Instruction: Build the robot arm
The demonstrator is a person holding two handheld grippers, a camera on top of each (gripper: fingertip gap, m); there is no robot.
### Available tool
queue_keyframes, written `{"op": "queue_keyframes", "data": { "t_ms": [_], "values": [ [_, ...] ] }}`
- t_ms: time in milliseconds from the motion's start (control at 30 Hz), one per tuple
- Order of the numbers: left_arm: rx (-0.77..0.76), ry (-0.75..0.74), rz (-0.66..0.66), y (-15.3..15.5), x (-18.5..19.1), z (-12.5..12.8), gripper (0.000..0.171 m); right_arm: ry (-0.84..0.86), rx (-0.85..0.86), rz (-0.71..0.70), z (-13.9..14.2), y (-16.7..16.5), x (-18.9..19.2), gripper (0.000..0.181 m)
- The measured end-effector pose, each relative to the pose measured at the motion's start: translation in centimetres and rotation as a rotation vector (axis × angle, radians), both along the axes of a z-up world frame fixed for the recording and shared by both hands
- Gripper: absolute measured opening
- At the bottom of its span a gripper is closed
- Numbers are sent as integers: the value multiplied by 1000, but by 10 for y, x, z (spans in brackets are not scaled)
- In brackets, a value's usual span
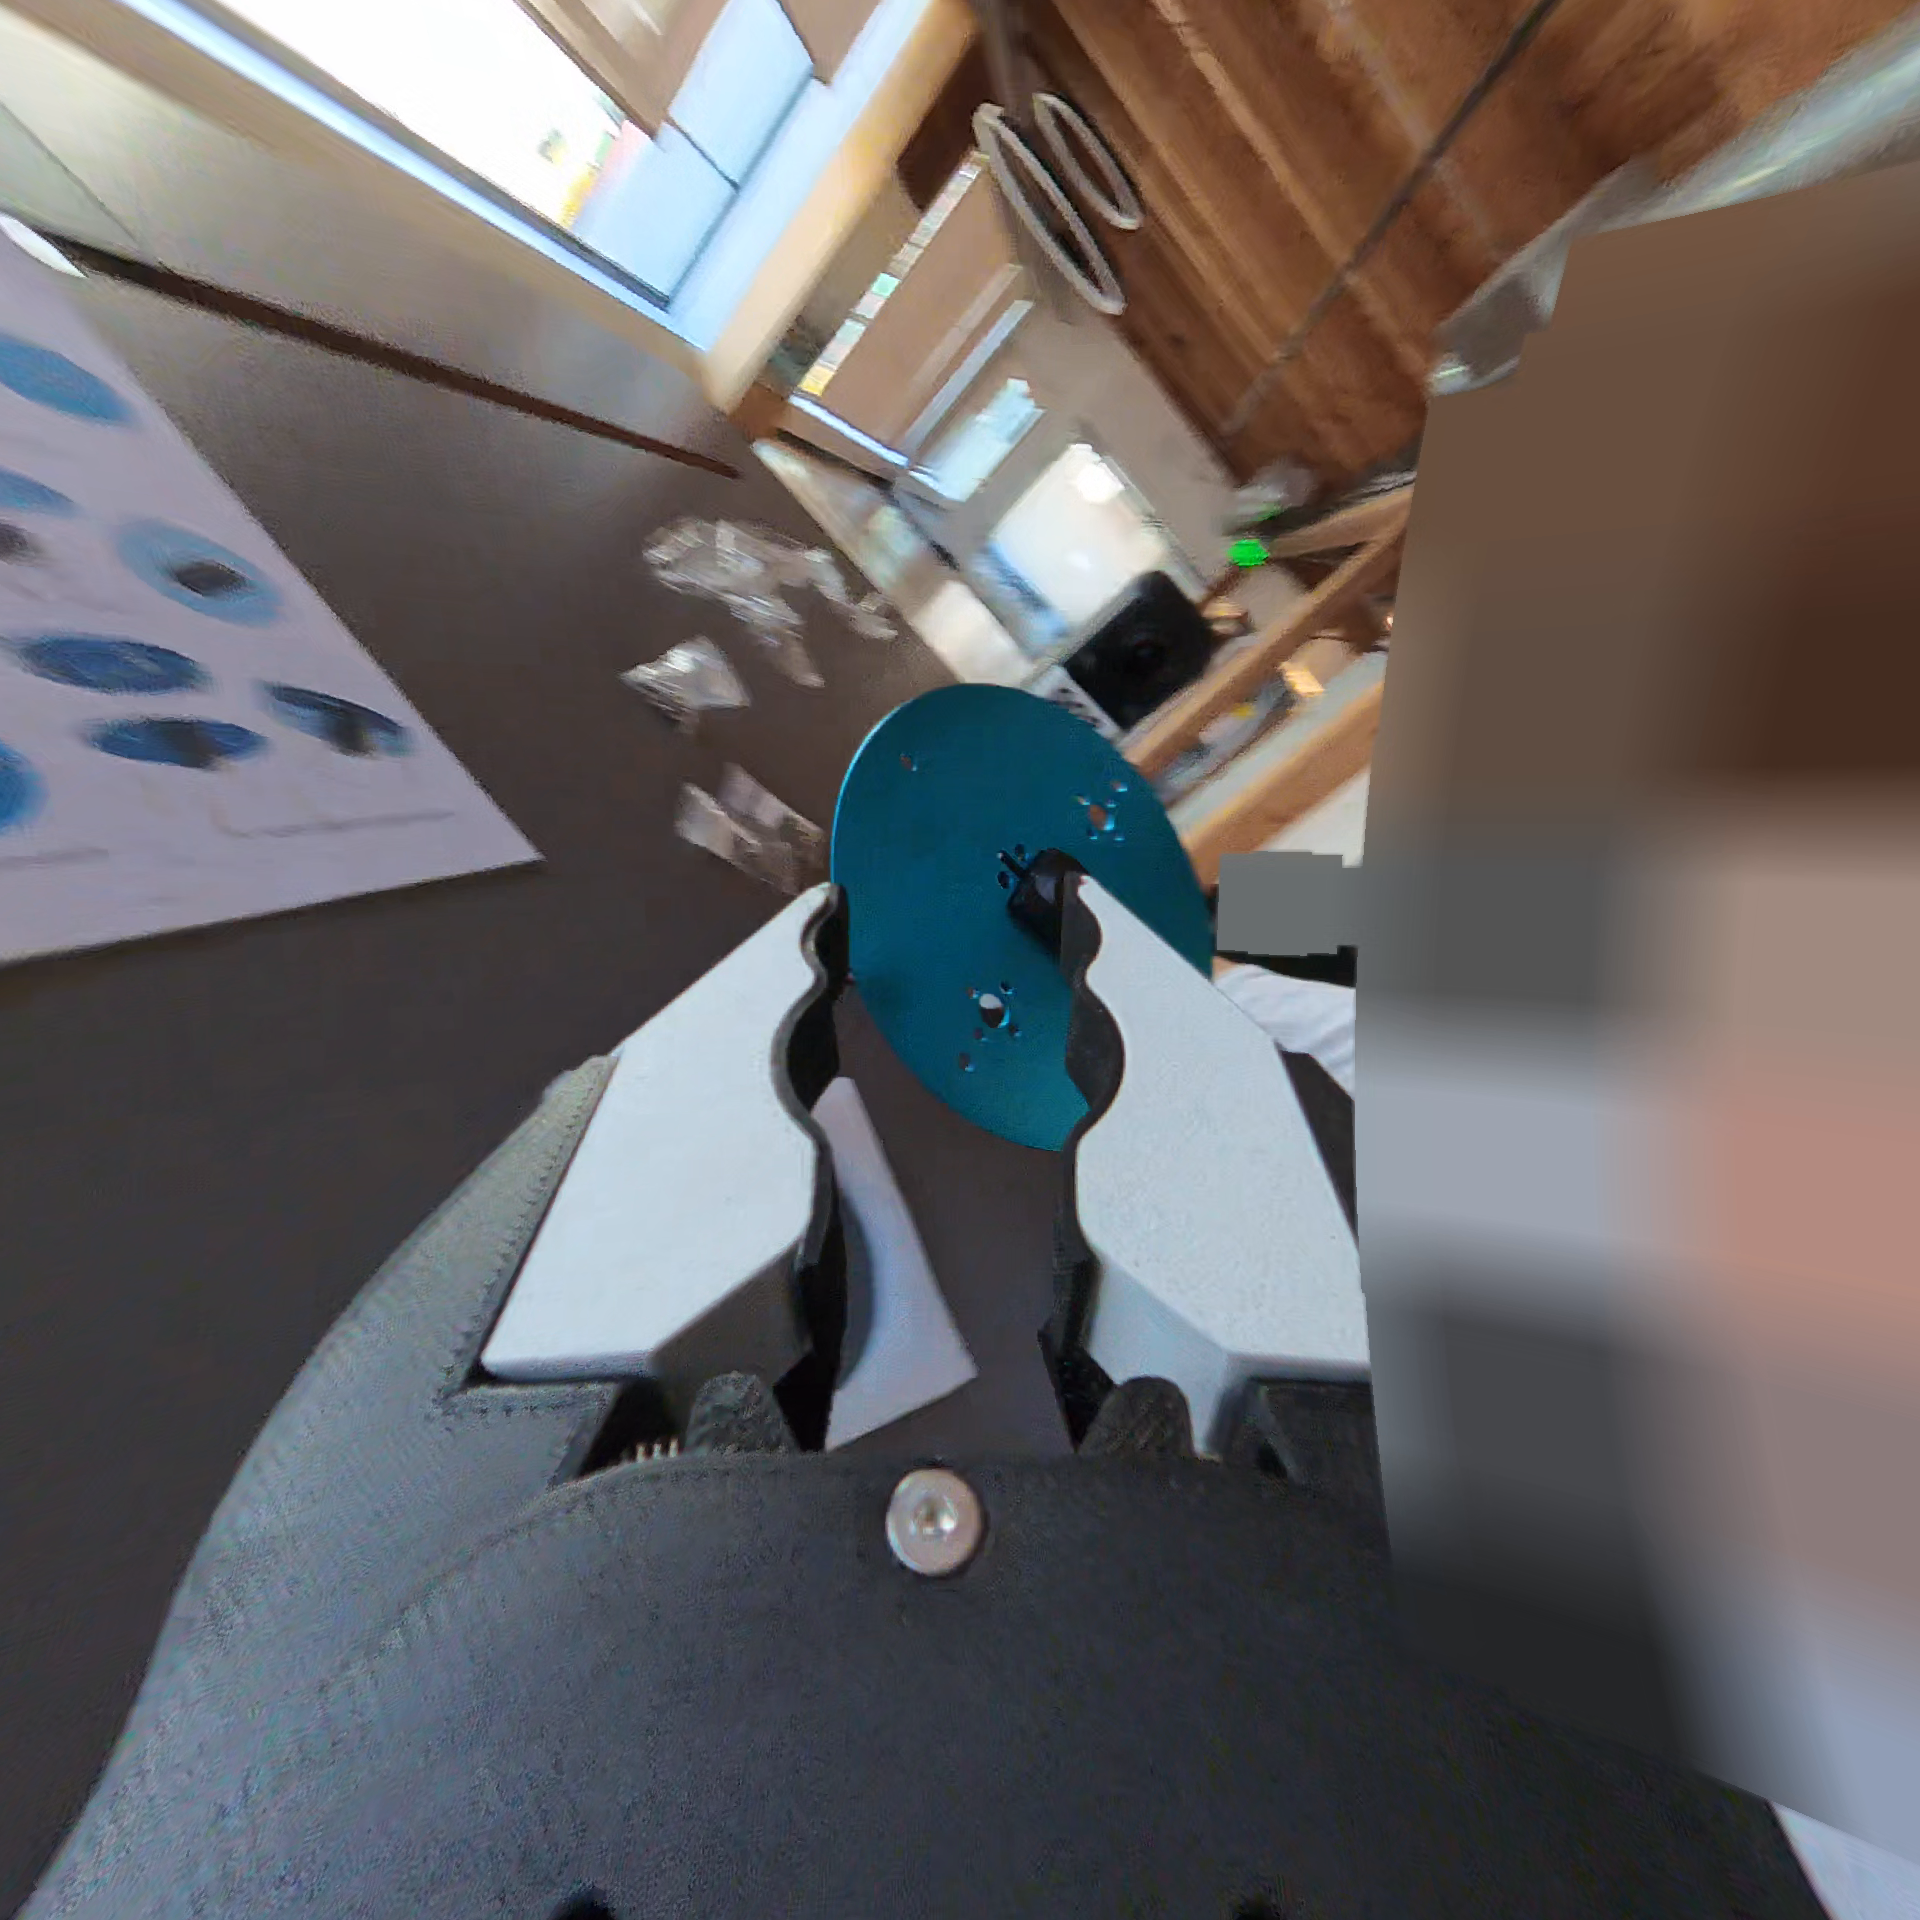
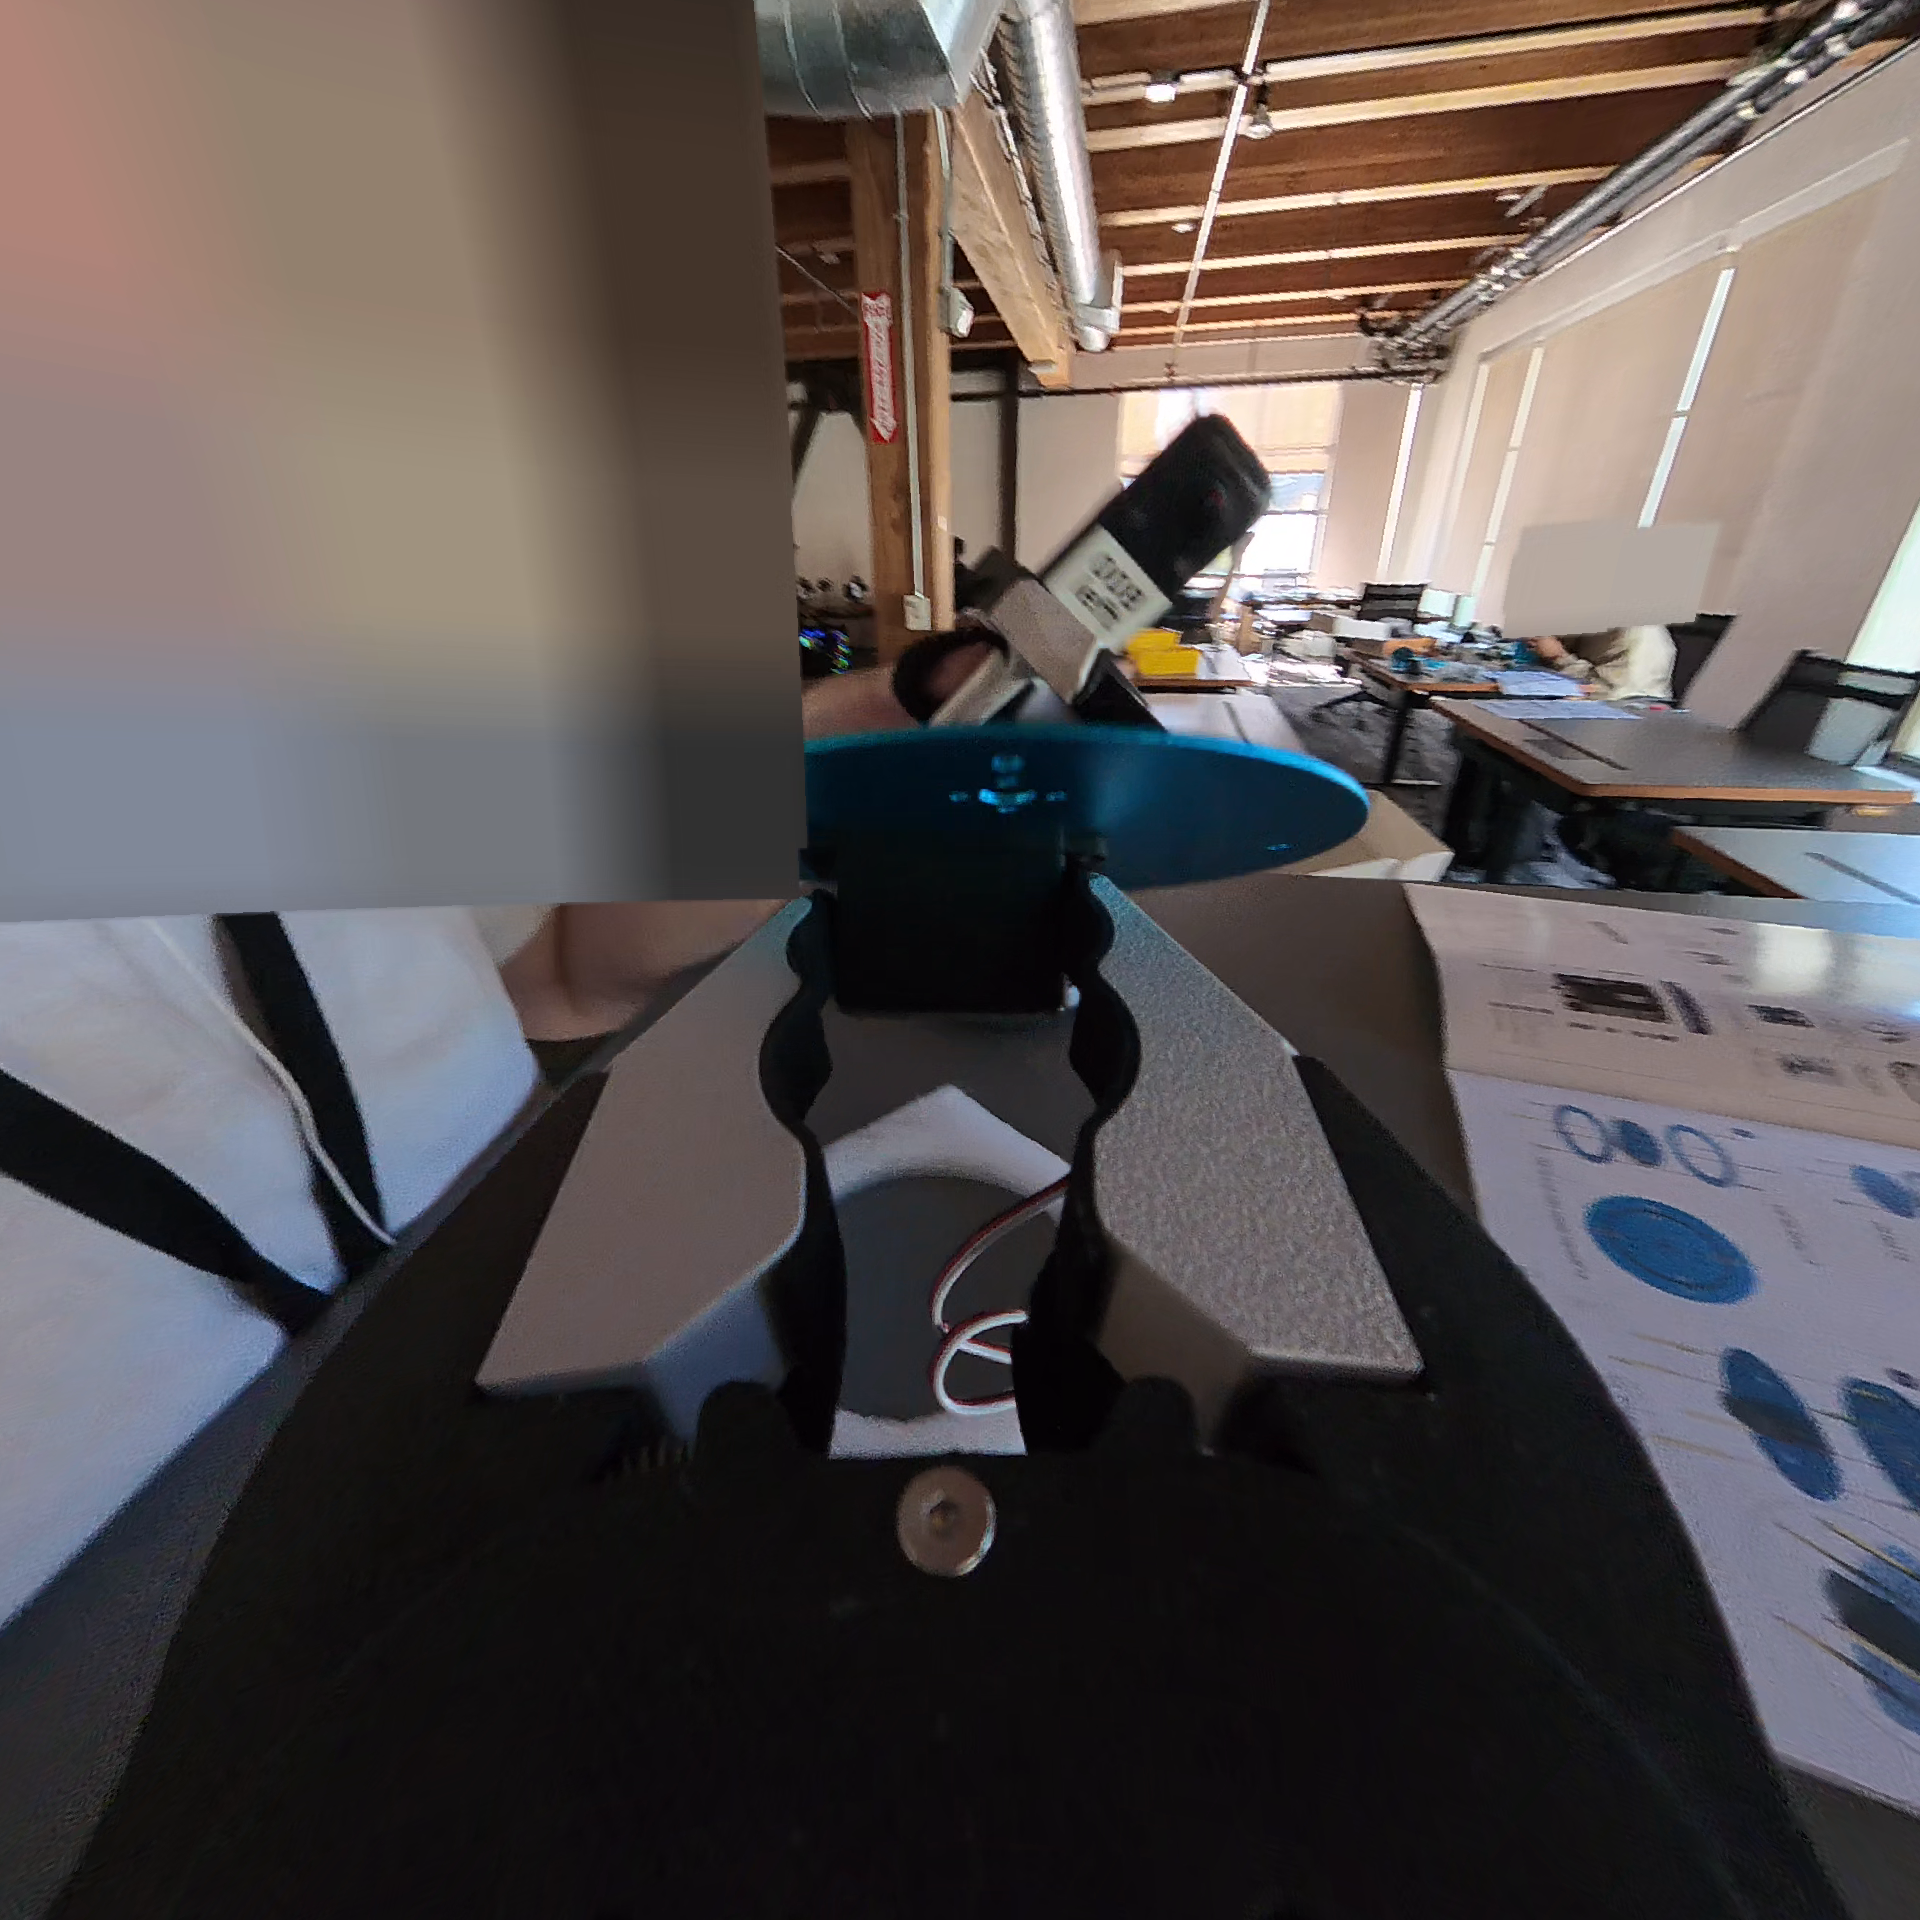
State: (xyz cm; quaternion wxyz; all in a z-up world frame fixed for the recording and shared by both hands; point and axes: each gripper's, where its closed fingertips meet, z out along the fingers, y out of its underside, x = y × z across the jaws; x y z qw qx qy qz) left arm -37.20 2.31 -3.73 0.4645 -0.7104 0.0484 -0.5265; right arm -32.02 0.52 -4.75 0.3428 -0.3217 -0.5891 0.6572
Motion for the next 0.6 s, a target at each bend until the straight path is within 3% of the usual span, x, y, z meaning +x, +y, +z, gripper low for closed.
{"op": "queue_keyframes", "data": {
  "t_ms": [67, 333, 500, 600],
  "values": [
    [25, 61, 48, -2, -4, 4, 36, 2, 67, -62, -4, 5, -4, 44],
    [-51, 74, -111, -10, 44, -10, 31, 9, 253, -205, -16, 12, -13, 43],
    [-23, 286, -12, -2, 41, -25, 24, 11, 383, -285, -24, 16, -17, 43],
    [-29, 355, 32, 1, 37, -31, 28, 22, 495, -343, -29, 15, -21, 43]
  ]
}}
